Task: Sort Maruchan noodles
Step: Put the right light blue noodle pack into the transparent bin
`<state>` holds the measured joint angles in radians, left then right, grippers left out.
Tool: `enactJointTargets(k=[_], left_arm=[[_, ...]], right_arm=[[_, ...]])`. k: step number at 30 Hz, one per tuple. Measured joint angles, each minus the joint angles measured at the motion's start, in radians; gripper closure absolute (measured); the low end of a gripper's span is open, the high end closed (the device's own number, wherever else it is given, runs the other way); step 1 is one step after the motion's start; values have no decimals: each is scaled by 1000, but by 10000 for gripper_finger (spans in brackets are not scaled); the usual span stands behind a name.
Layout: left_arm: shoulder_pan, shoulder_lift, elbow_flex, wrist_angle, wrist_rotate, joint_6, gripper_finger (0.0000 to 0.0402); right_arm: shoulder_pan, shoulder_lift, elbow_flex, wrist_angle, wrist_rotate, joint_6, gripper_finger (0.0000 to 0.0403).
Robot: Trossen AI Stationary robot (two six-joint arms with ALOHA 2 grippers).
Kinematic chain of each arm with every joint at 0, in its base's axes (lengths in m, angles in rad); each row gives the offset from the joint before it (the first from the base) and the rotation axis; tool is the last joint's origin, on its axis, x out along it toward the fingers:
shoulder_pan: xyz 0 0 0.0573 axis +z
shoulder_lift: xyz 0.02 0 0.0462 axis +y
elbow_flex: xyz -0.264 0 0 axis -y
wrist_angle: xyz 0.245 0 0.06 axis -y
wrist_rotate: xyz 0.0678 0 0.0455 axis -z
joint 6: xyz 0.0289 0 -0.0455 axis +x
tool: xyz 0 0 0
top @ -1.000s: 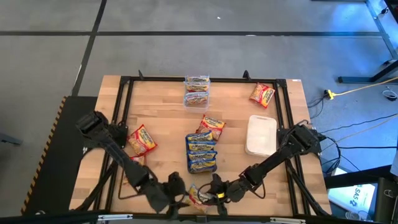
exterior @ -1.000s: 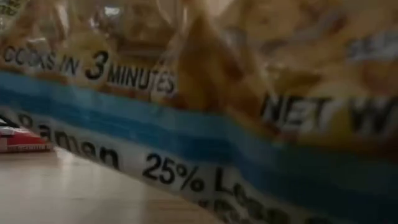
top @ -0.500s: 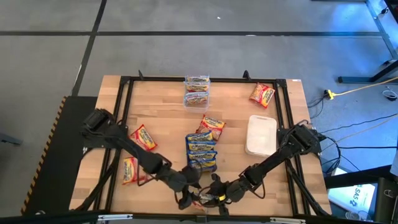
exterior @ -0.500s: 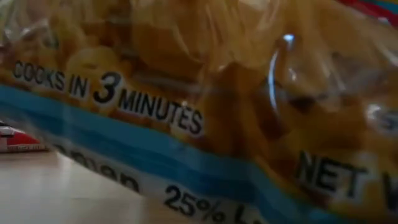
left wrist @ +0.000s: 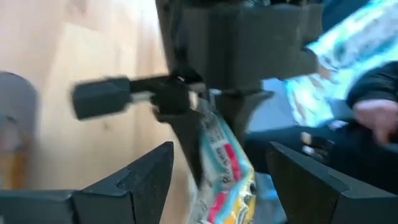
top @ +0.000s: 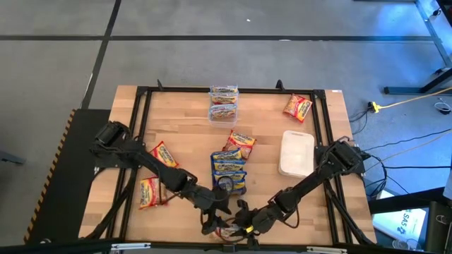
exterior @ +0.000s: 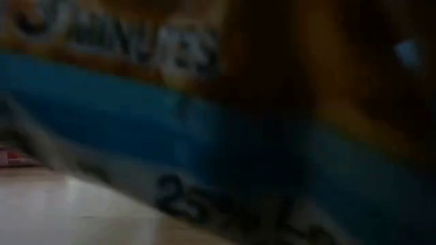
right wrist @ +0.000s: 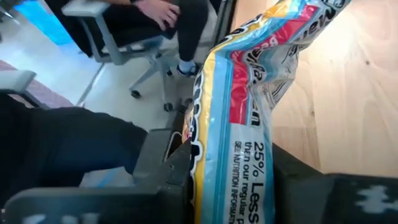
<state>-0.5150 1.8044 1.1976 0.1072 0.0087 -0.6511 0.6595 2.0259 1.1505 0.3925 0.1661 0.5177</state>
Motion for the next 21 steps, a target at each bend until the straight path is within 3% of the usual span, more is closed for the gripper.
enactJointTargets(k=[2, 8, 17, 21], left_arm=[[-1, 11, 1, 3, 56, -27, 149], [-31, 26, 0, -27, 95, -66, 150], [-43, 26, 0, -109, 76, -81, 153], [-43, 27, -1, -111, 79, -81, 177]], right_arm=[[-9, -1, 26, -63, 5, 3, 305], [-21, -1, 111, -182, 8, -17, 310], [-28, 0, 198, -284, 7, -18, 306], [-28, 0, 202, -293, 7, -4, 305]])
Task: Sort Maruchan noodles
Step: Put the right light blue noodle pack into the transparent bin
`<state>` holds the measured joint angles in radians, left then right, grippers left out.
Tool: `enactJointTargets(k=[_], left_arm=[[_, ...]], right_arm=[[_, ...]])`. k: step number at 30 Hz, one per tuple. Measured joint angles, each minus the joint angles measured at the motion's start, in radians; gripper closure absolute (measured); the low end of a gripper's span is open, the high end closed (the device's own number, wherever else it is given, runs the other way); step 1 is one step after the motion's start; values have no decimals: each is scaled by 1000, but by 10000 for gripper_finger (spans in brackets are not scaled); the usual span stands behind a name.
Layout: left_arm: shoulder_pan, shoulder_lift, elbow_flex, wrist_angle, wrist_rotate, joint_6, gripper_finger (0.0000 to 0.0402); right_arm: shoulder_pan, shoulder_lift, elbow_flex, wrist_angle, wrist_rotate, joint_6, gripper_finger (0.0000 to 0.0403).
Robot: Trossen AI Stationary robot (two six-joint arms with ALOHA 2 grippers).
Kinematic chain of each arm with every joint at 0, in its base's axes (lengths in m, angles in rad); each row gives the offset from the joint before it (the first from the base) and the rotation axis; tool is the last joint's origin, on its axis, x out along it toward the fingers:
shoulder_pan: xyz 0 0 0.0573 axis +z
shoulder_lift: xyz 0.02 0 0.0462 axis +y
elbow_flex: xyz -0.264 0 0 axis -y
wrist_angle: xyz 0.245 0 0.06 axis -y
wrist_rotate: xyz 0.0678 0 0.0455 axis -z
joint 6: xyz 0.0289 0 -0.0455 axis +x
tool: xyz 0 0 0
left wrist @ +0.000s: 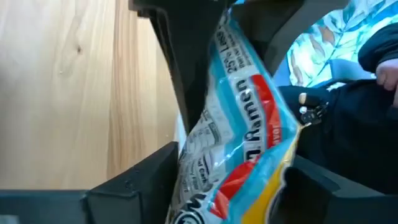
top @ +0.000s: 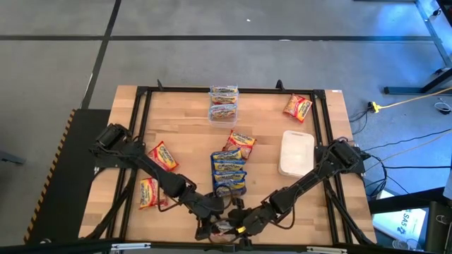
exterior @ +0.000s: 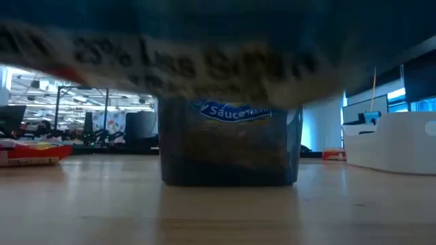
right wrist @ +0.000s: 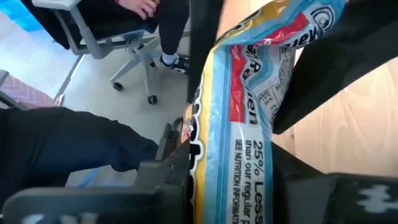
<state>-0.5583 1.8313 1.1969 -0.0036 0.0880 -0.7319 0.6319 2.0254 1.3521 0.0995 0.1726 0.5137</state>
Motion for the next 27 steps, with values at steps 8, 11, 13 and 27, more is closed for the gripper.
enactJointTargets(k=[8, 11, 13, 27], left_arm=[[0, 0, 0, -4, 5, 0, 265], [0, 0, 0, -6, 5, 1, 282], [0, 0, 0, -6, 2, 6, 289], [33, -48, 0, -21, -18, 61, 296]], right_arm=[[0, 0, 0, 11, 18, 36, 264], [0, 0, 0, 10, 3, 37, 232], [0, -9, -1, -13, -36, 38, 211], [216, -244, -86, -493, 290, 180, 177]])
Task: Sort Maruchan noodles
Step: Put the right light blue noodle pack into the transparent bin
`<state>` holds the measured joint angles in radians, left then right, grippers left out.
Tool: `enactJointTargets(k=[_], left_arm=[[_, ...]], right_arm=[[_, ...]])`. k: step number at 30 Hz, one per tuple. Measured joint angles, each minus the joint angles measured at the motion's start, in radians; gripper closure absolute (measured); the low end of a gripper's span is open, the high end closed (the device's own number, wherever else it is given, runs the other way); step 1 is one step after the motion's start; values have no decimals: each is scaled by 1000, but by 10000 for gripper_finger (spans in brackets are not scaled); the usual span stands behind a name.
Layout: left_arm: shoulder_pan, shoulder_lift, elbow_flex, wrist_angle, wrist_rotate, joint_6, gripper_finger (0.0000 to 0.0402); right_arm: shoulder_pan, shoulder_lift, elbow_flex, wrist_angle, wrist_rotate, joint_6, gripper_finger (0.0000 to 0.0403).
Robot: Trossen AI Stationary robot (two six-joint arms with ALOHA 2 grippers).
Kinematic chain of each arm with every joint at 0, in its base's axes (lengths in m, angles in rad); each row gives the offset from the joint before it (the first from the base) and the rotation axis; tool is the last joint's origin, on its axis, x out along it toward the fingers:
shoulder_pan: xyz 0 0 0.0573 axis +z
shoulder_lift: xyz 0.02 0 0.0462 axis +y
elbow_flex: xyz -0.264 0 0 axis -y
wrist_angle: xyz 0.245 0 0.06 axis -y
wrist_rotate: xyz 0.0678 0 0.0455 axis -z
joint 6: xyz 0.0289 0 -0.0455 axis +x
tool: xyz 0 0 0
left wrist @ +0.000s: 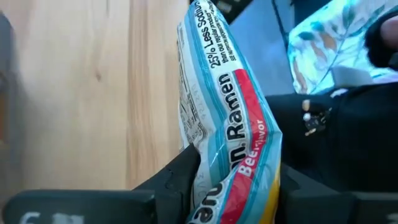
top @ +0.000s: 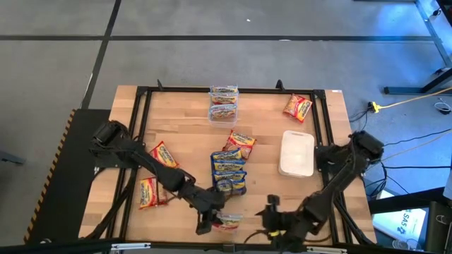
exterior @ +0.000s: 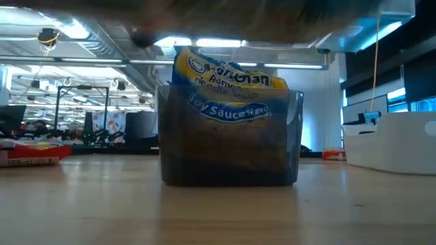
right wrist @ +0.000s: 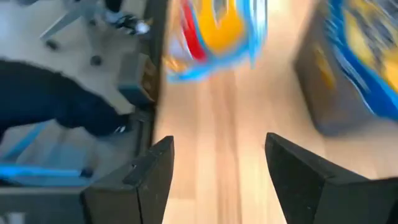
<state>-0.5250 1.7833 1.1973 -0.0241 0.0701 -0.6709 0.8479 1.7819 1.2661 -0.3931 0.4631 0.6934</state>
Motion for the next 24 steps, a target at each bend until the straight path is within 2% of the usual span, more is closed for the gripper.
enactJointTargets(k=[3, 6, 10, 13, 17, 20, 22, 24], left_arm=[[37, -54, 0, -33, -12, 54, 296], [87, -119, 0, -90, -37, 129, 296], [157, -221, 0, -148, -101, 293, 296], [216, -294, 1, -211, -194, 432, 296], [306, -364, 1, -259, -380, 599, 296], [371, -378, 1, -256, -528, 636, 296], [426, -379, 1, -247, -534, 691, 296], [491, -371, 1, -266, -475, 759, 296]], right_arm=[[49, -22, -116, 45, 92, 132, 177], [80, -24, -259, 180, 144, 235, 178], [73, -24, -435, 439, 181, 268, 178], [37, -24, -529, 563, 205, 268, 178], [-12, -23, -598, 645, 203, 270, 178], [-38, -22, -618, 650, 183, 261, 178], [-52, -22, -628, 654, 173, 247, 178], [-68, -22, -636, 652, 173, 241, 178]])
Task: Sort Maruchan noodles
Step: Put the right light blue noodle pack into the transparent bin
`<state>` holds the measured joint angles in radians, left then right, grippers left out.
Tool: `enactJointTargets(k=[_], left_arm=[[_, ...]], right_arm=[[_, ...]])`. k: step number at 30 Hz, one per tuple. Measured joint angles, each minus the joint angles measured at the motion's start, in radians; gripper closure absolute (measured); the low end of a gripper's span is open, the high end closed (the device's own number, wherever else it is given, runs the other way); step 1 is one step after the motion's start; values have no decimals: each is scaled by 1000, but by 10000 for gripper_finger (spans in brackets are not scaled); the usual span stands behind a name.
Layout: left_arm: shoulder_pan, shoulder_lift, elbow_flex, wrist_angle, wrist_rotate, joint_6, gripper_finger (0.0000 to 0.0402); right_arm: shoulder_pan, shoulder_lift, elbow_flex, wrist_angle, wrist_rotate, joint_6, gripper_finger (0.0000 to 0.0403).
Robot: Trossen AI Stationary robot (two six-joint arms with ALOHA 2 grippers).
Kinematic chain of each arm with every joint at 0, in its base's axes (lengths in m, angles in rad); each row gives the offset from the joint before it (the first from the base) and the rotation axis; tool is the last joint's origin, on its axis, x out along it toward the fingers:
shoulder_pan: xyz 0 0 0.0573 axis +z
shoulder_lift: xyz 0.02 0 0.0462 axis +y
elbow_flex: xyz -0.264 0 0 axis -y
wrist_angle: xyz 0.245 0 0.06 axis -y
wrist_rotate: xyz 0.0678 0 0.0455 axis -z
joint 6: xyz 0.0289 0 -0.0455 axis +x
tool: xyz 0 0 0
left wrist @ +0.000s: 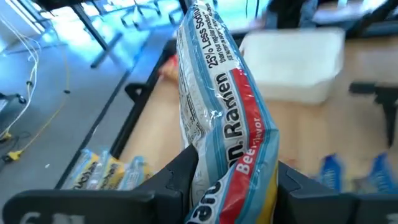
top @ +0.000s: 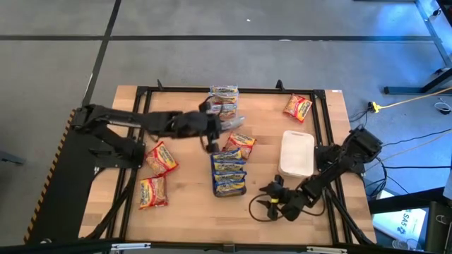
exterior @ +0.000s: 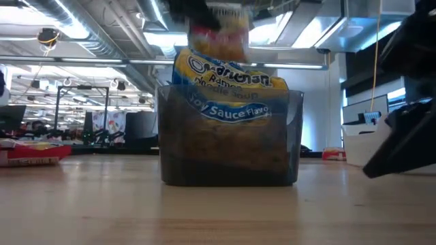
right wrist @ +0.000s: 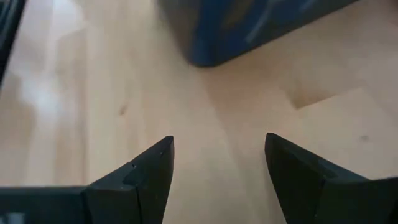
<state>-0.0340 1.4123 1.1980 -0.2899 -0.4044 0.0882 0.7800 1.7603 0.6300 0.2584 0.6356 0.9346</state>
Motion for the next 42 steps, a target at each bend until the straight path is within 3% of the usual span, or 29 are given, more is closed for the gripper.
enactJointTargets(k=[6, 16, 35, 42], left_arm=[[205, 67, -1, -62, 236, 57, 296], [399, 175, -1, -62, 362, 244, 296], [486, 338, -1, 24, 510, 314, 296], [485, 406, -1, 6, 496, 307, 296]], right_arm=[[-31, 0, -17, -4, -24, -8, 178], [-34, 0, -16, -17, -14, 29, 178], [-34, 1, -16, -22, 2, 84, 178], [-34, 1, -16, -21, 1, 94, 178]])
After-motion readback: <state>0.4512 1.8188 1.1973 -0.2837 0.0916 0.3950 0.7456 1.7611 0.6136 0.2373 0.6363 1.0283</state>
